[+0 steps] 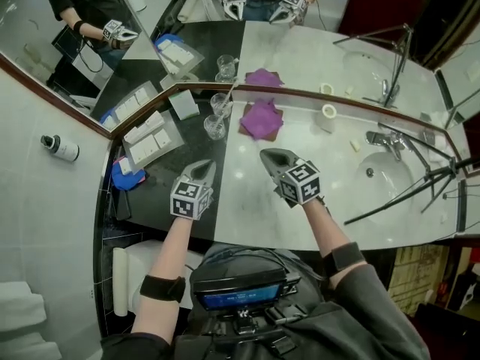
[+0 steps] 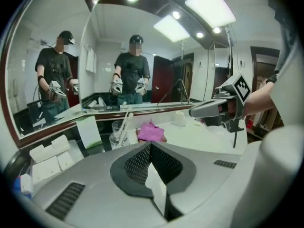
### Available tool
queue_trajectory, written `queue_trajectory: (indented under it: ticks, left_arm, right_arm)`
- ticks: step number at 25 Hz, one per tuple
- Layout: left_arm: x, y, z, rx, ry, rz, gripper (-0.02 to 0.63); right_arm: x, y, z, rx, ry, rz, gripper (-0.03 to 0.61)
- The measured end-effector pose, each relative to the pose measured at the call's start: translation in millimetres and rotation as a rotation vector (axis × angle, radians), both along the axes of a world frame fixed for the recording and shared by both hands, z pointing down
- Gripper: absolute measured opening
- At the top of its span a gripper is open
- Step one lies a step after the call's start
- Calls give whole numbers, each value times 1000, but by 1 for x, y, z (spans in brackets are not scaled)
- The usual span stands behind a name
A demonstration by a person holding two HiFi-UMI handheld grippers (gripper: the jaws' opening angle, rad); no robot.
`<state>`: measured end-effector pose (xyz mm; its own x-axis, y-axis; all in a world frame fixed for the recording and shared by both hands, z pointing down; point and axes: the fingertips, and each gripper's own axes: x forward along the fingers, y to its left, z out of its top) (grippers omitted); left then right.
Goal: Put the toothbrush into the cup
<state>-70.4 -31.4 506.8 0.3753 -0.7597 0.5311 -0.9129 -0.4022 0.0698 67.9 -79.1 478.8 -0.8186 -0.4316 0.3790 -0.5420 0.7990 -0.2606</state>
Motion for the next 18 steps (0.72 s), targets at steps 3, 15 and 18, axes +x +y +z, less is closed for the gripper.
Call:
queue_trajectory:
  ticks: [3,15,18]
  left_arm:
    - [-21,-1,-19,72,26,-42,0]
    - [-61,-10,-41,189,69,-130,0]
    - [-65,-15,-44,195,72,-137,0]
  right_arm:
    - [-11,2,-14,18,-41,22,18]
    - [-28,-6,-5,44,-28,67,134]
    - [-38,-12,1,34,-25,62,135]
